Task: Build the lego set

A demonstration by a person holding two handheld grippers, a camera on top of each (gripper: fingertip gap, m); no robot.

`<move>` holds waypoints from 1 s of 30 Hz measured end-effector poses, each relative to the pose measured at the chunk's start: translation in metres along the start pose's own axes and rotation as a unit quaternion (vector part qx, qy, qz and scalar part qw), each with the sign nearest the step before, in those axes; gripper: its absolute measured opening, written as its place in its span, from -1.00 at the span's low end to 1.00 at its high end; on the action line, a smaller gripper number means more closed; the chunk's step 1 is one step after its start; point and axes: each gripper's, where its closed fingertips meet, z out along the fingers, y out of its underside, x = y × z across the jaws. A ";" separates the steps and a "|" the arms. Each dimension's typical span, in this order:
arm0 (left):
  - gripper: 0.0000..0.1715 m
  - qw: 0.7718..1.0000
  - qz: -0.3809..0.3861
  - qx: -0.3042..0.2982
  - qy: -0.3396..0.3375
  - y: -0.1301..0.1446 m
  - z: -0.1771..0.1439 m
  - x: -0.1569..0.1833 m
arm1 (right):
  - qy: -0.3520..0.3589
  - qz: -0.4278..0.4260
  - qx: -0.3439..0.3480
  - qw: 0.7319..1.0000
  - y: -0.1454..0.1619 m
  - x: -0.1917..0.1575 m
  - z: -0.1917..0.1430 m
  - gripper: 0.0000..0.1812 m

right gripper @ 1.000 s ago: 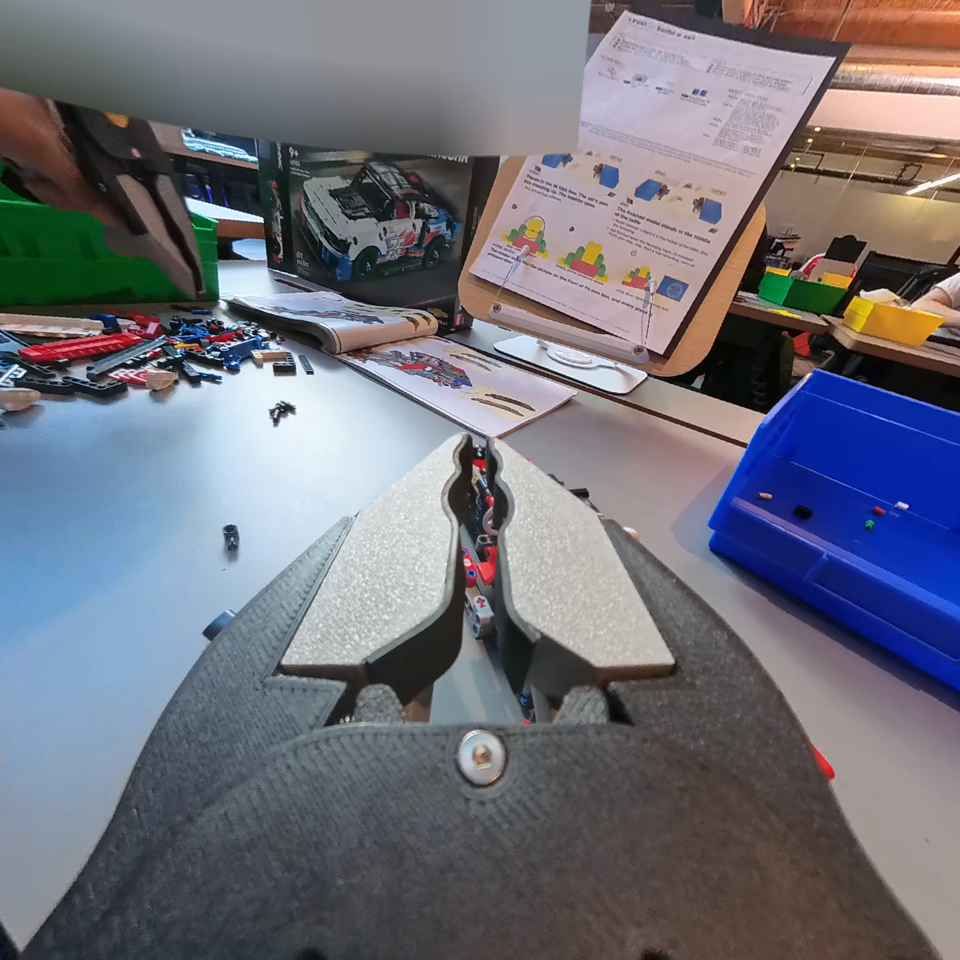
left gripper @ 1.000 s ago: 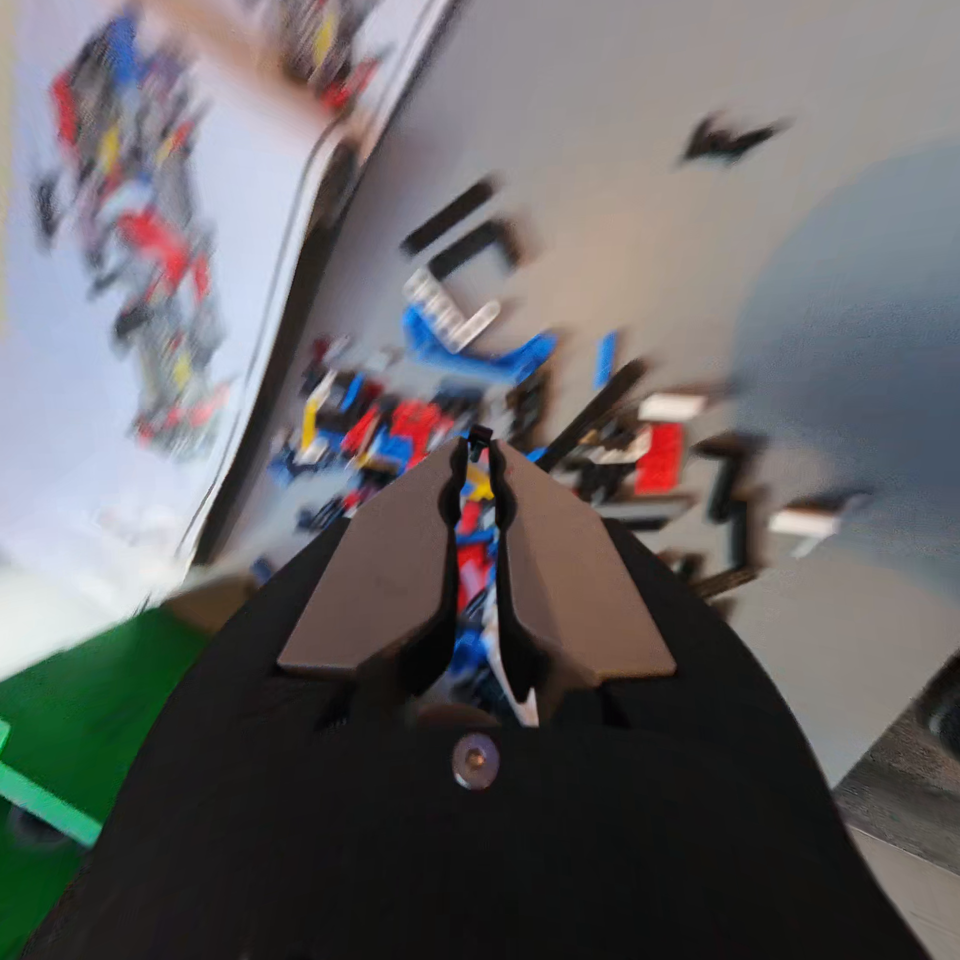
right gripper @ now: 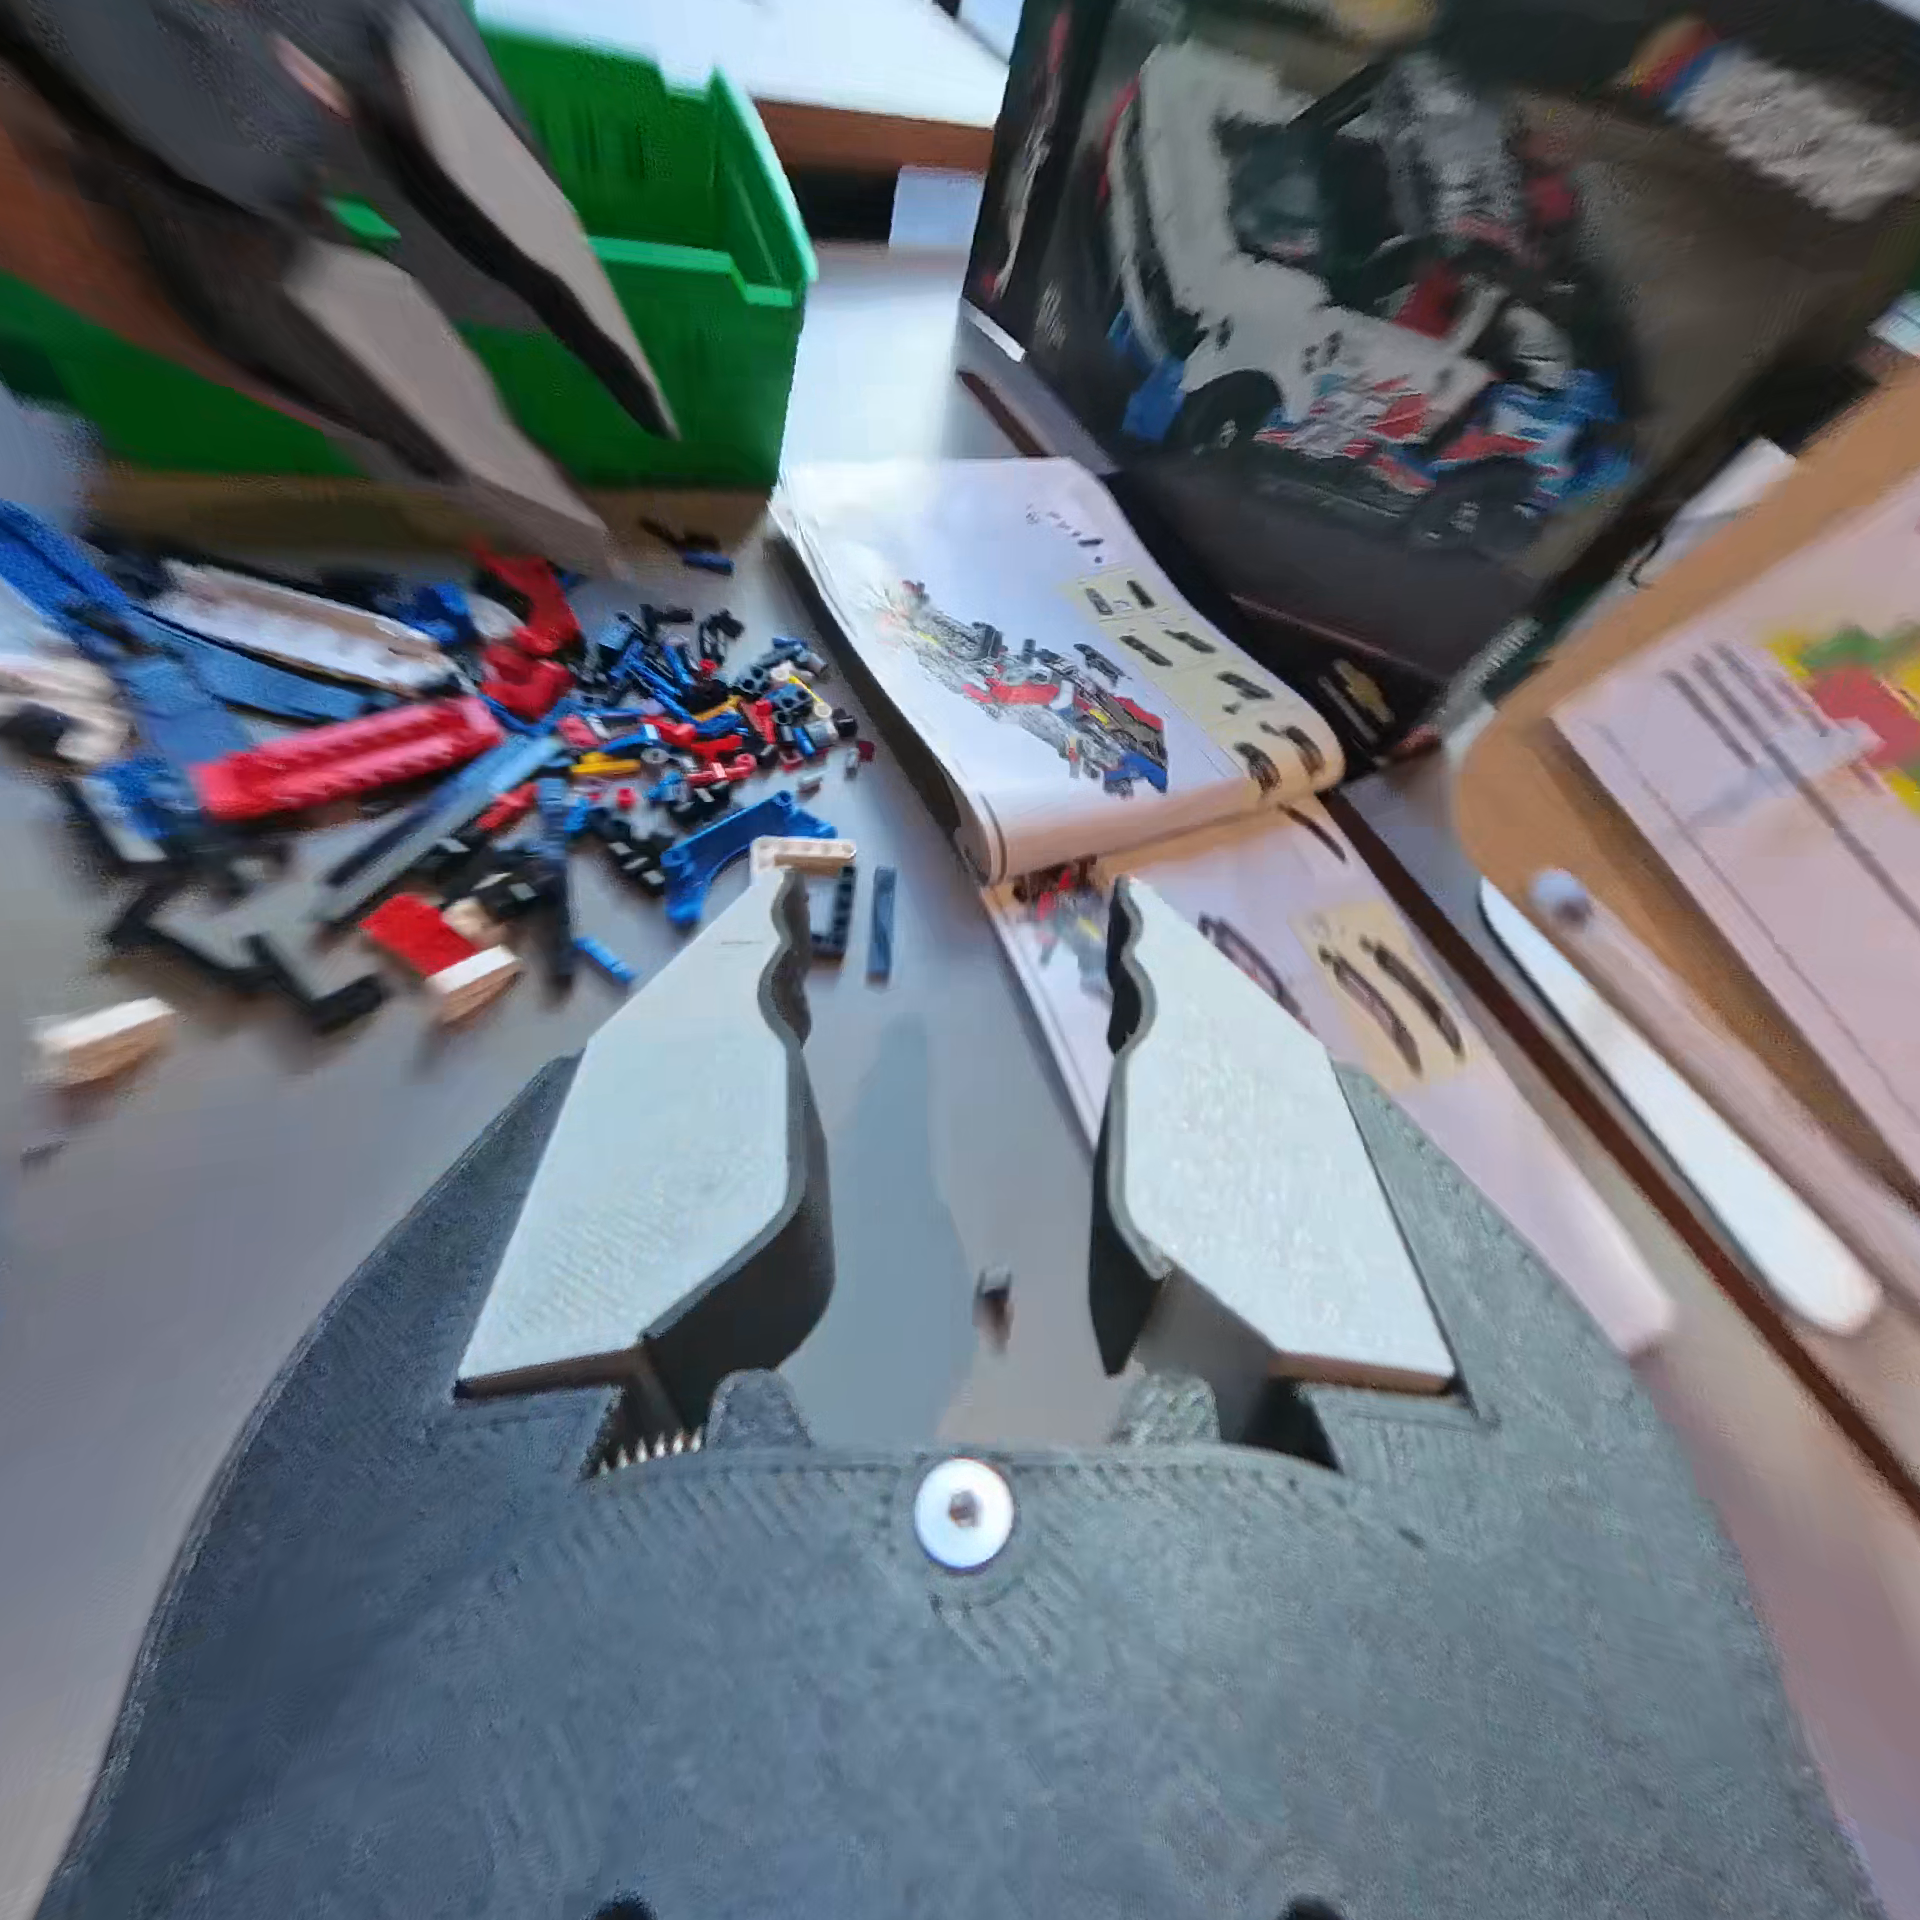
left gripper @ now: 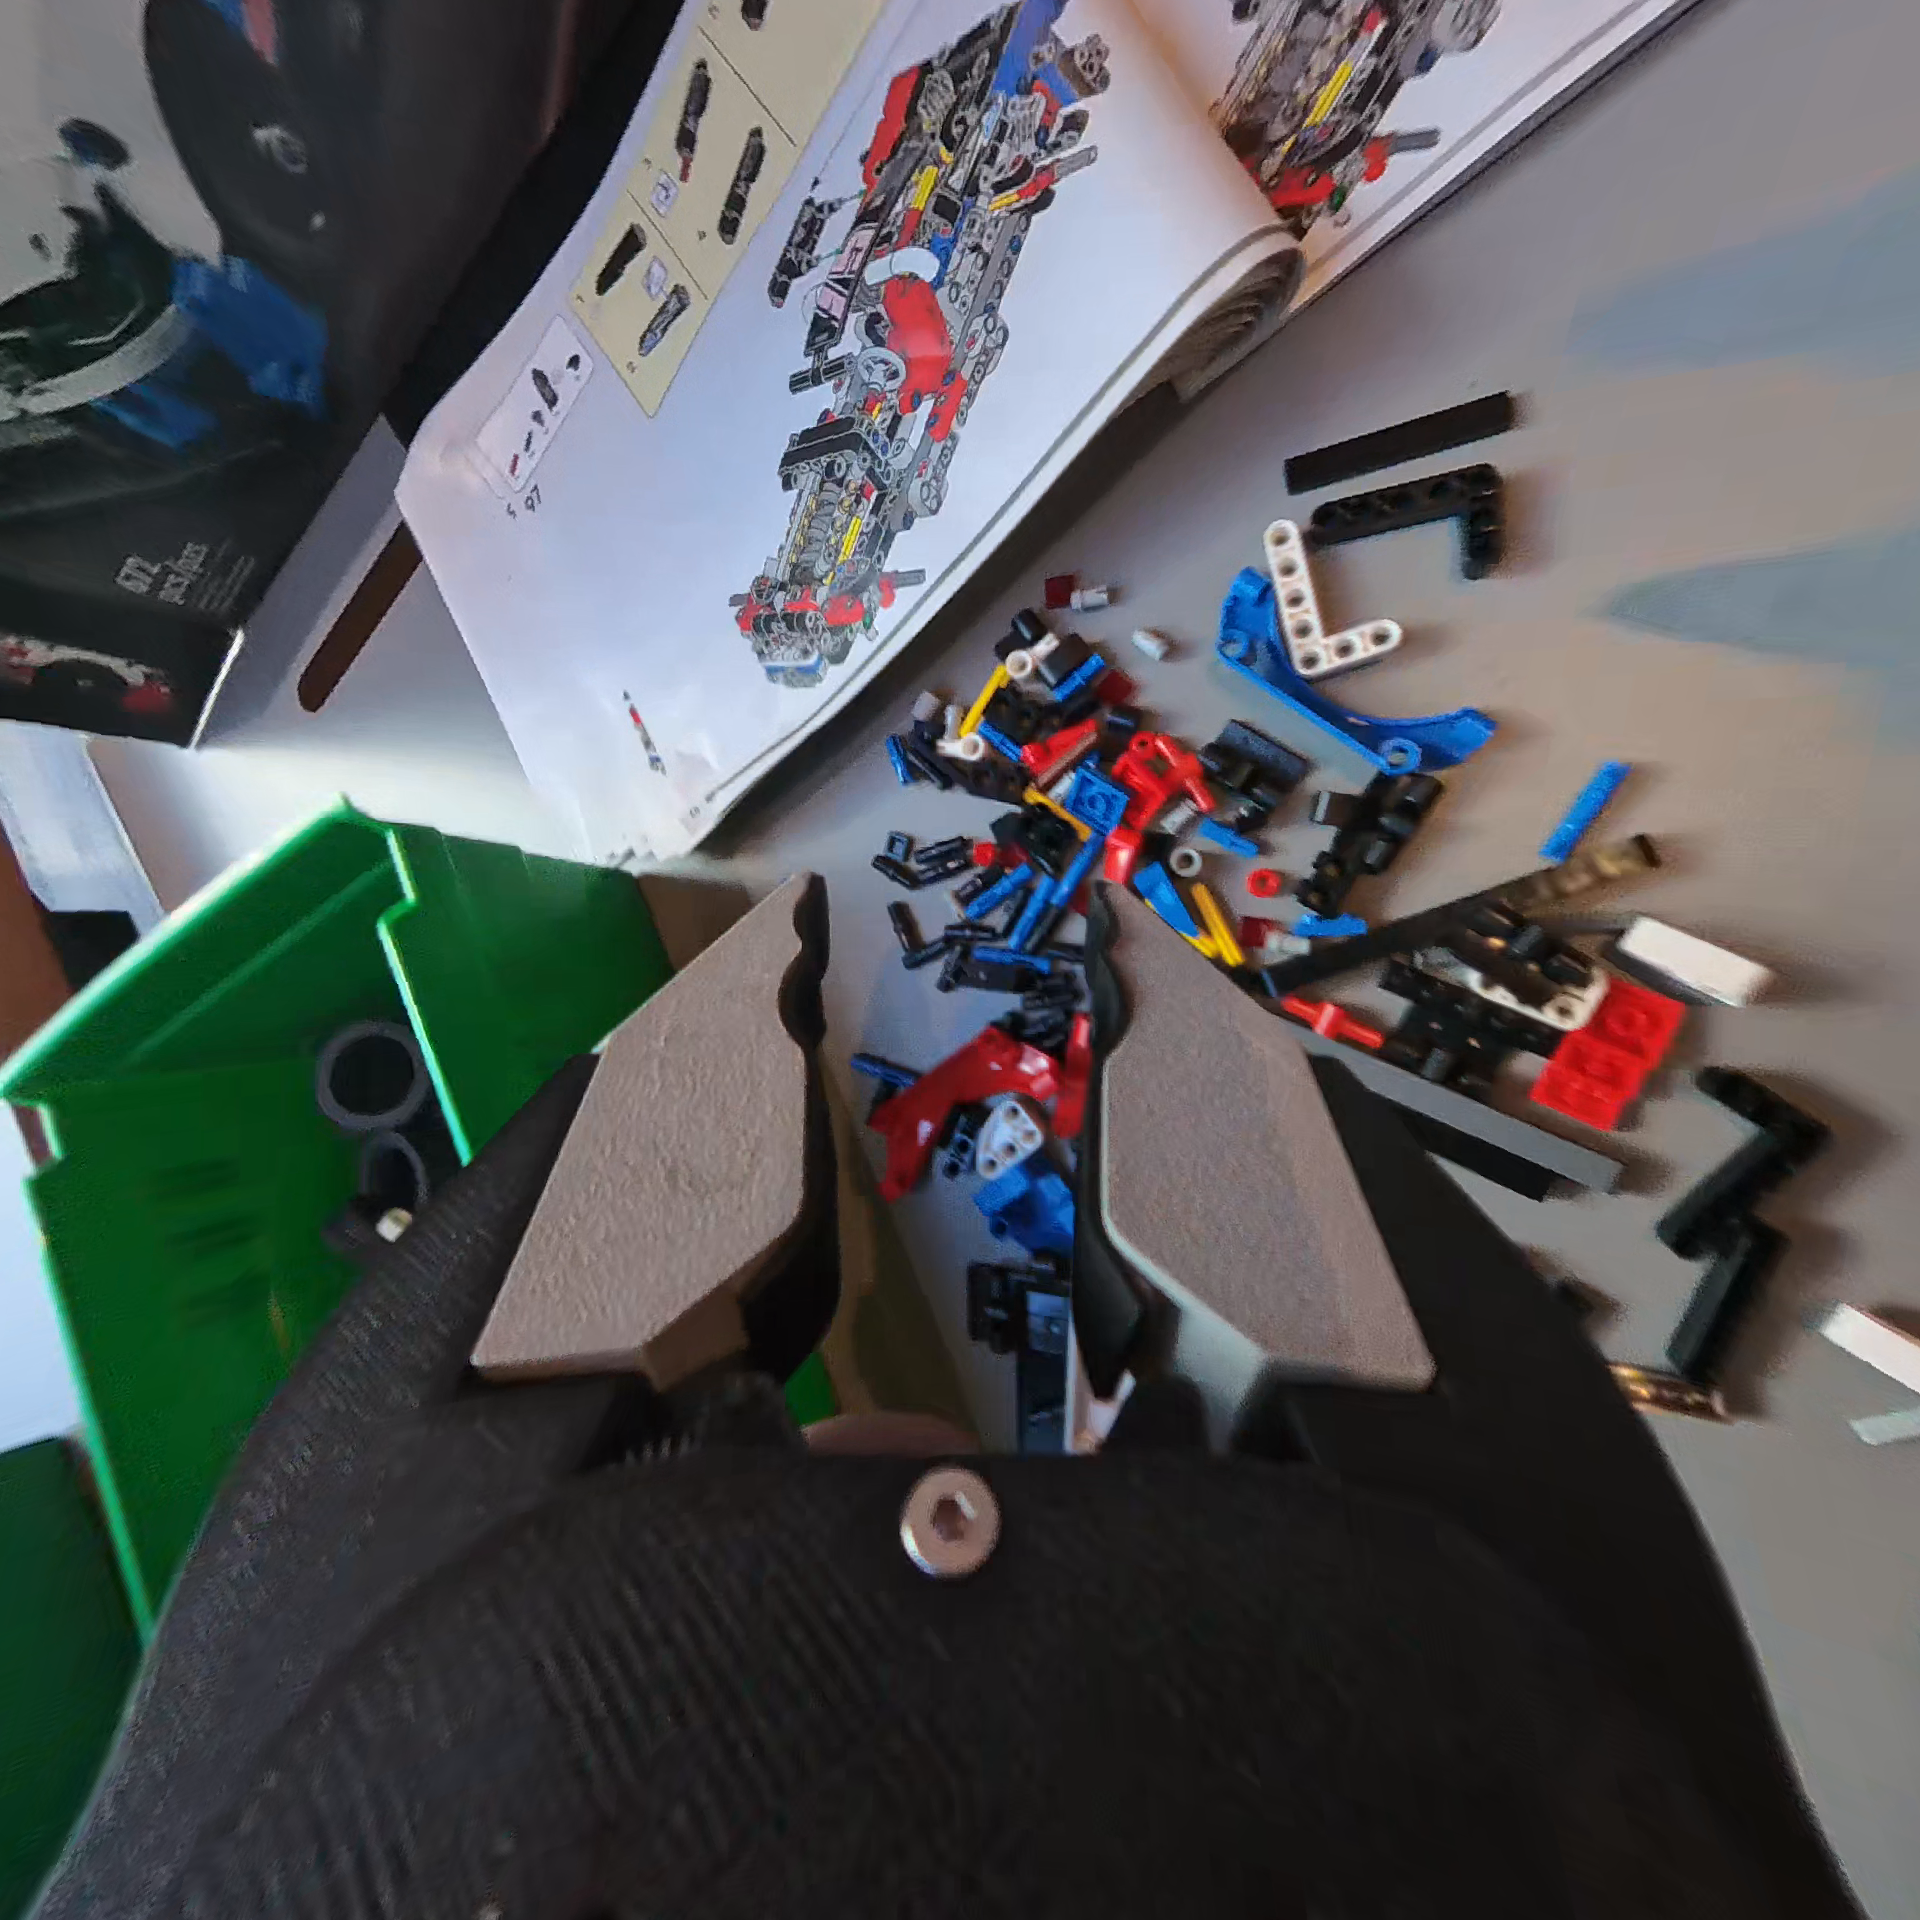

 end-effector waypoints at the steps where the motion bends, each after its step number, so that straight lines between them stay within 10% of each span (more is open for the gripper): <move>1: -0.44 1.000 -0.013 0.016 0.000 0.006 -0.007 0.004 | -0.003 -0.029 -0.029 0.999 0.001 0.000 0.033 -0.41; 7: -0.46 0.990 -0.091 0.097 0.036 0.043 -0.045 0.032 | 0.001 -0.213 -0.227 0.950 0.039 0.006 0.173 -0.41; 16: -0.48 0.985 -0.103 0.125 0.057 0.084 -0.063 0.045 | 0.033 -0.395 -0.241 0.886 0.025 -0.004 0.206 -0.94; 22: -0.62 0.979 -0.130 0.154 0.028 0.076 -0.048 0.030 | 0.030 -0.235 -0.203 0.950 -0.022 0.026 0.185 -1.00; 30: -1.00 0.968 -0.205 0.144 0.012 -0.005 0.032 -0.034 | 0.007 -0.139 -0.174 0.975 -0.032 0.034 0.175 -0.99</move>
